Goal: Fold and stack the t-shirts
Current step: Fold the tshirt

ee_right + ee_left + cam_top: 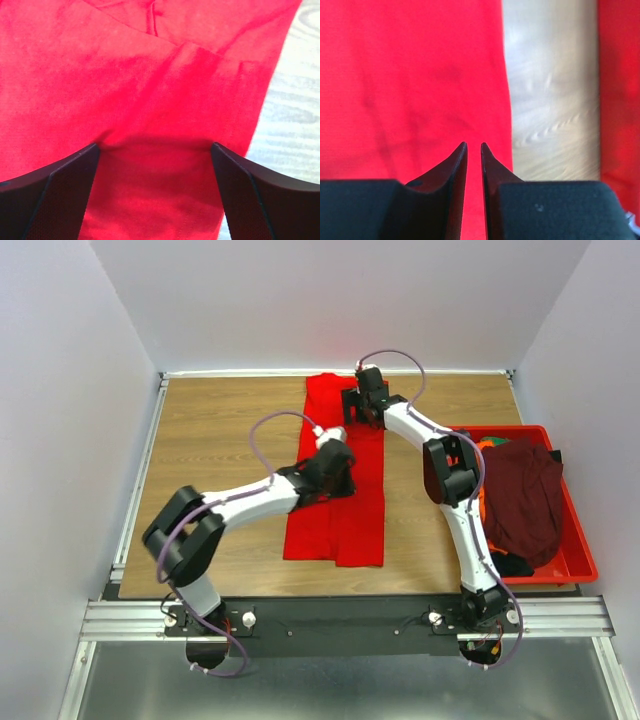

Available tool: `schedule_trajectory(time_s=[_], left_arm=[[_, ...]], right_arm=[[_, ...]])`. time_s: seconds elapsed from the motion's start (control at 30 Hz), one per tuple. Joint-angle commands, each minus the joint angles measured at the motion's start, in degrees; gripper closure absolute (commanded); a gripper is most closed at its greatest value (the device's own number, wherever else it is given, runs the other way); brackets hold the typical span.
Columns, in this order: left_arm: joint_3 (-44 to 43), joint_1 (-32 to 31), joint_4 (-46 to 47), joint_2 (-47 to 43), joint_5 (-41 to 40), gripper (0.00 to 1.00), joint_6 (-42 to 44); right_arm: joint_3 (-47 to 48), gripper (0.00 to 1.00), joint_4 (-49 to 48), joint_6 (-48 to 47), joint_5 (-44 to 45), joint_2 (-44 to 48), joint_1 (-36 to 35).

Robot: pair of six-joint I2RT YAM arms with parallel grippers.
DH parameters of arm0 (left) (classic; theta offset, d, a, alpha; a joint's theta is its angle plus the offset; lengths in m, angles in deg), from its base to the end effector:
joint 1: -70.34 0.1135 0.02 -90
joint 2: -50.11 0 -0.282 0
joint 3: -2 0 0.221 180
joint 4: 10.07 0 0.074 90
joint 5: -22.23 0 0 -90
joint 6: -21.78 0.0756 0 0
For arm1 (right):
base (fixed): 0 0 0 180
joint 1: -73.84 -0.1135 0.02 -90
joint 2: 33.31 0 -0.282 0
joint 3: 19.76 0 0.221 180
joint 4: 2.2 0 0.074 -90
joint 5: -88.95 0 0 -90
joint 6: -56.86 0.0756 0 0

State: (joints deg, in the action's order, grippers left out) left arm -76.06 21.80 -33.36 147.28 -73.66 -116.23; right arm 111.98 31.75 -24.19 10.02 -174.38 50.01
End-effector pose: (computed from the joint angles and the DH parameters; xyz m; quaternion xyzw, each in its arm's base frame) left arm 0.2536 -0.2753 0.2203 -0.0165 0.9138 -0.2695 0.3033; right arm 0.5230 0.2151 0.1533 -0.0804 0.9110 0.0264 0.4036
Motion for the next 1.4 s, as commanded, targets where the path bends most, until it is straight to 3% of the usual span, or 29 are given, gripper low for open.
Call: schedule_trajectory(time_s=[0.0, 0.17, 0.33, 0.47, 0.53, 0.67, 0.8, 1.0, 1.17, 1.37], left_arm=[[3.85, 5.63, 1.99, -8.21, -1.31, 0.75, 1.95], [11.84, 11.26, 2.34, -14.45, -3.78, 0.71, 1.60], [18.78, 14.34, 4.71, -17.62, -3.16, 0.71, 0.55], [21.96, 14.61, 5.68, -19.64, -3.60, 0.71, 0.20], [23.97, 14.61, 6.12, -20.26, -3.34, 0.71, -0.07], [28.01, 14.52, 7.26, -22.80, -2.81, 0.72, -1.12], [31.19, 14.26, 8.66, -24.04, -2.81, 0.72, -1.47], [33.21, 9.69, 7.62, -24.39, -5.34, 0.71, -3.66], [35.49, 4.25, 2.88, -26.32, -9.48, 0.62, -9.98], [35.23, -0.42, -1.78, -28.43, -10.28, 0.61, -12.99]], right_arm=[[3.98, 0.00, 5.53, -2.71, 0.00, -2.81, -0.33], [3.29, 0.00, 5.71, 0.44, -0.70, 5.27, -0.33], [-4.43, 0.00, 5.97, 5.10, -0.79, 14.67, -0.33], [-19.34, 0.02, 5.89, 10.81, -3.33, 24.85, -1.56], [-25.69, 0.04, 5.80, 12.83, 0.07, 28.64, -3.14], [-46.22, 0.09, 0.55, 18.98, 0.97, 39.36, -7.97], [-55.67, 0.17, -2.98, 22.77, 0.01, 48.16, -9.82], [-66.84, 0.20, -4.05, 27.86, -0.79, 54.93, -13.51], [-74.13, 0.20, -3.61, 32.00, -2.71, 62.91, -15.01], [-78.45, 0.26, -2.38, 34.99, -7.12, 67.86, -17.55]])
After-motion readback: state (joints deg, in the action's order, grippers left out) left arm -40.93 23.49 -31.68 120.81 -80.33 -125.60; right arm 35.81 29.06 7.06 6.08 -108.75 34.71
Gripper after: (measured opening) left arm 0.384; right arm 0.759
